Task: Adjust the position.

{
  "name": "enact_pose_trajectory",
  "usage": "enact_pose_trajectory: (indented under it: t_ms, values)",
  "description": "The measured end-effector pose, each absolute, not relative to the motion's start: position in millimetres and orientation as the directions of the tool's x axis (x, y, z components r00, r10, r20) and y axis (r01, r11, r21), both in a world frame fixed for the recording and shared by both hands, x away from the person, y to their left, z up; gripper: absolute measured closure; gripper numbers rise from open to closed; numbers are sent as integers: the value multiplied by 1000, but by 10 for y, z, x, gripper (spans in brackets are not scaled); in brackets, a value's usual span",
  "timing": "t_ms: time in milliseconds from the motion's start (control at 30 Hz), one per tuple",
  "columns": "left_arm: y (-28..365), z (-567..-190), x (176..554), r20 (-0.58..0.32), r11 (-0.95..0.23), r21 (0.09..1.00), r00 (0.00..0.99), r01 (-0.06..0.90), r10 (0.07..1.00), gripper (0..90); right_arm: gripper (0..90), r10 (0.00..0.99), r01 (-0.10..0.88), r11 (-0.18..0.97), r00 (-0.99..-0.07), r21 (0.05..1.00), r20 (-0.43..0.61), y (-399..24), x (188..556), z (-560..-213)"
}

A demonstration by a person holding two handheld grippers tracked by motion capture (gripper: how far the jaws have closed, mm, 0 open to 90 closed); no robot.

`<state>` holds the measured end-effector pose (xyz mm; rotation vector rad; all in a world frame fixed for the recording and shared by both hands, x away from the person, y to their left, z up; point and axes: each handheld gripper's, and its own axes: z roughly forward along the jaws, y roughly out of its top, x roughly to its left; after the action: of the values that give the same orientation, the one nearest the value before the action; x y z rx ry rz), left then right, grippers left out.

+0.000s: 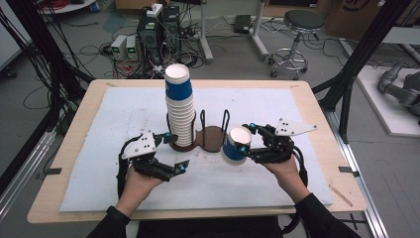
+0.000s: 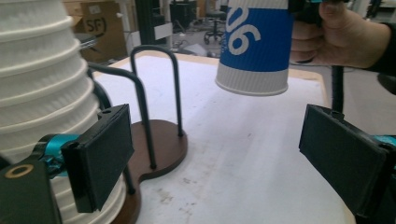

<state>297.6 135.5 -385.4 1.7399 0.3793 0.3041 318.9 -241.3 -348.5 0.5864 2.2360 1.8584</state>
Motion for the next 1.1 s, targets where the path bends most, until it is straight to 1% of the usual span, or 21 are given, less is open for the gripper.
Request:
enact_pose_trajectory:
  t_ms: [200,300,600,767,867,1100]
  values:
    - [1203,-3877,2970,-41,-169,980,940,104,340,101,305,355,191,138,-926,972,131,-2387,3175,-3485]
    - [1102,-3889,2958,-33,-188,977,946,98,322,101,306,325,184,149,-937,972,127,-2344,3156,-3493]
    - [832,-3933,2978,-67,-195,974,968,116,243,101,306,270,178,179,-955,968,125,-2236,3097,-3512]
    - [712,-3966,2986,-80,-189,974,971,125,227,101,306,251,181,180,-959,967,133,-2192,3094,-3522]
    - [632,-3990,2983,-71,-210,971,974,117,214,101,306,234,182,183,-963,966,137,-2146,3079,-3530]
    - [528,-4034,2996,-81,-228,966,981,121,178,101,306,199,177,201,-970,963,137,-2053,3044,-3553]
